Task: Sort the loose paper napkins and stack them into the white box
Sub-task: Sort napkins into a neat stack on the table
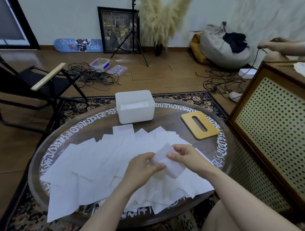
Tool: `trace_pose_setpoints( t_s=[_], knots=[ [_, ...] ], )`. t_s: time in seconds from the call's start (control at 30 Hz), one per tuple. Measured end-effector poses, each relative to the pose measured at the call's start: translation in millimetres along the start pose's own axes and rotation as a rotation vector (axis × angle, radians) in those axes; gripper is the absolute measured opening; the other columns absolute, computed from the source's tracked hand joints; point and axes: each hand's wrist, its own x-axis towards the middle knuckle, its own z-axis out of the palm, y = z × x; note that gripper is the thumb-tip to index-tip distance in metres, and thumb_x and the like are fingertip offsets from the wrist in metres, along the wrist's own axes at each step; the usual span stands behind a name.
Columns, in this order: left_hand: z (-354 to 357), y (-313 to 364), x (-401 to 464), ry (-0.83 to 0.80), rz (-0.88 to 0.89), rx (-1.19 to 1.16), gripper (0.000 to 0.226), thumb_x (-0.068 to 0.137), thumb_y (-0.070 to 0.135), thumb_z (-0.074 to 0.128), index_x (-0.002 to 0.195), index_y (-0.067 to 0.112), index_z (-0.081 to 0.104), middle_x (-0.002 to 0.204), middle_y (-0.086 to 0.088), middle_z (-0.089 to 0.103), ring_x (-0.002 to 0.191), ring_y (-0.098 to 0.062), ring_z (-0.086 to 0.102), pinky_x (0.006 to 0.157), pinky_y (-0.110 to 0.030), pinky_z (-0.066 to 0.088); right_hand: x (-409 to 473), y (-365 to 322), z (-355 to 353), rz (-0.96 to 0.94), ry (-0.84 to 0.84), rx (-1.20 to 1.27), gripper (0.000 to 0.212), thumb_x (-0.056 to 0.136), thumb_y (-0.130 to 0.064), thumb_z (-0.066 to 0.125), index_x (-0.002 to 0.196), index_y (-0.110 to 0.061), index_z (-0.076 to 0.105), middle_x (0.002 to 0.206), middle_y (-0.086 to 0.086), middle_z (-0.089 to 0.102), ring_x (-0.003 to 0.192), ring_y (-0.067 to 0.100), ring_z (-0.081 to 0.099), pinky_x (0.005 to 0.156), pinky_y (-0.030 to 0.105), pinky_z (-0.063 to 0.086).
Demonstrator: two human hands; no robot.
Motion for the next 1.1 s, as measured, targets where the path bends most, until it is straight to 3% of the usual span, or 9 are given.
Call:
trace_pose_setpoints(
  t_s=[0.1,0.2,0.3,0.43,0.57,0.7,0.83,0.97,1.1],
  knots=[
    [-2.0,1.1,0.7,0.039,-0.028,-0.093,0.039,0.068,0.049,0.064,0.075,0.010,0.066,0.074,-0.010,0.064,0.068,-0.016,0.057,0.065,-0.038,0.043,3.8,-1.7,2.5,-0.004,0.044,0.058,0.011,0.090,-0.012,0.064,0.095,-0.003,0.067,0.084,0.004,0.071,0.074,0.015,0.065,0.066,0.022,0.050],
    [-7.3,2.8,0.1,0.110,-0.071,-0.183,0.037,0.070,0.041,0.067,0.073,0.003,0.064,0.068,-0.014,0.059,0.061,-0.015,0.050,0.061,-0.030,0.035,5.9,-3.5,4.8,-0.010,0.077,0.067,0.008,0.086,-0.016,0.070,0.091,-0.010,0.068,0.085,0.004,0.070,0.075,0.015,0.065,0.067,0.026,0.049],
    [-15.2,5.6,-0.4,0.176,-0.138,-0.315,0.024,0.080,0.023,0.073,0.074,0.001,0.066,0.072,-0.016,0.063,0.064,-0.017,0.055,0.061,-0.029,0.038,6.1,-4.7,7.0,0.018,0.078,0.035,0.015,0.086,-0.016,0.070,0.098,-0.008,0.068,0.084,0.003,0.073,0.070,0.013,0.066,0.064,0.025,0.046],
    [-21.5,7.1,-4.9,0.228,-0.218,-0.421,0.004,0.084,0.015,0.070,0.082,0.012,0.071,0.084,-0.005,0.073,0.078,-0.023,0.066,0.069,-0.033,0.051,5.9,-3.4,13.4,0.035,0.016,-0.023,0.006,0.087,-0.014,0.068,0.086,-0.010,0.064,0.082,0.008,0.074,0.072,0.019,0.070,0.062,0.023,0.041],
    [-20.7,6.9,-8.3,0.198,-0.270,-0.493,0.006,0.090,0.012,0.062,0.090,0.012,0.069,0.090,-0.003,0.072,0.080,-0.021,0.066,0.067,-0.029,0.052,12.0,0.7,19.7,0.045,0.009,-0.081,0.022,0.087,-0.015,0.068,0.101,0.002,0.064,0.085,0.015,0.074,0.068,0.019,0.069,0.058,0.021,0.038],
    [-23.8,4.6,-6.8,0.241,-0.294,-0.472,0.011,0.092,0.012,0.060,0.098,0.011,0.069,0.095,-0.003,0.071,0.085,-0.023,0.066,0.074,-0.032,0.052,16.5,0.2,13.2,0.037,0.012,-0.139,0.007,0.088,-0.011,0.066,0.093,-0.006,0.065,0.083,0.012,0.074,0.067,0.016,0.067,0.055,0.018,0.039],
    [-33.3,-4.6,-5.8,0.321,-0.351,-0.511,0.011,0.091,0.013,0.060,0.098,0.010,0.070,0.096,-0.007,0.072,0.089,-0.027,0.066,0.084,-0.041,0.052,19.9,10.1,-12.5,0.019,0.101,-0.430,0.013,0.084,-0.006,0.067,0.090,-0.017,0.069,0.082,-0.001,0.070,0.071,0.001,0.059,0.065,0.014,0.044],
    [-36.0,-8.8,-7.4,0.333,-0.409,-0.571,0.015,0.091,0.006,0.056,0.089,0.015,0.067,0.095,-0.008,0.070,0.086,-0.029,0.065,0.083,-0.042,0.052,17.9,30.2,-40.4,0.058,-0.020,-0.809,0.027,0.083,-0.014,0.068,0.102,-0.032,0.063,0.109,-0.003,0.060,0.103,0.010,0.046,0.090,0.027,0.040],
    [-35.5,-5.2,-8.8,0.304,-0.432,-0.598,0.020,0.089,0.000,0.055,0.083,0.015,0.066,0.088,-0.007,0.070,0.080,-0.029,0.065,0.077,-0.040,0.053,14.8,32.1,-46.7,0.104,-0.069,-1.052,0.032,0.081,-0.023,0.071,0.111,-0.030,0.062,0.111,-0.005,0.054,0.109,0.012,0.039,0.089,0.030,0.030]
  ],
)
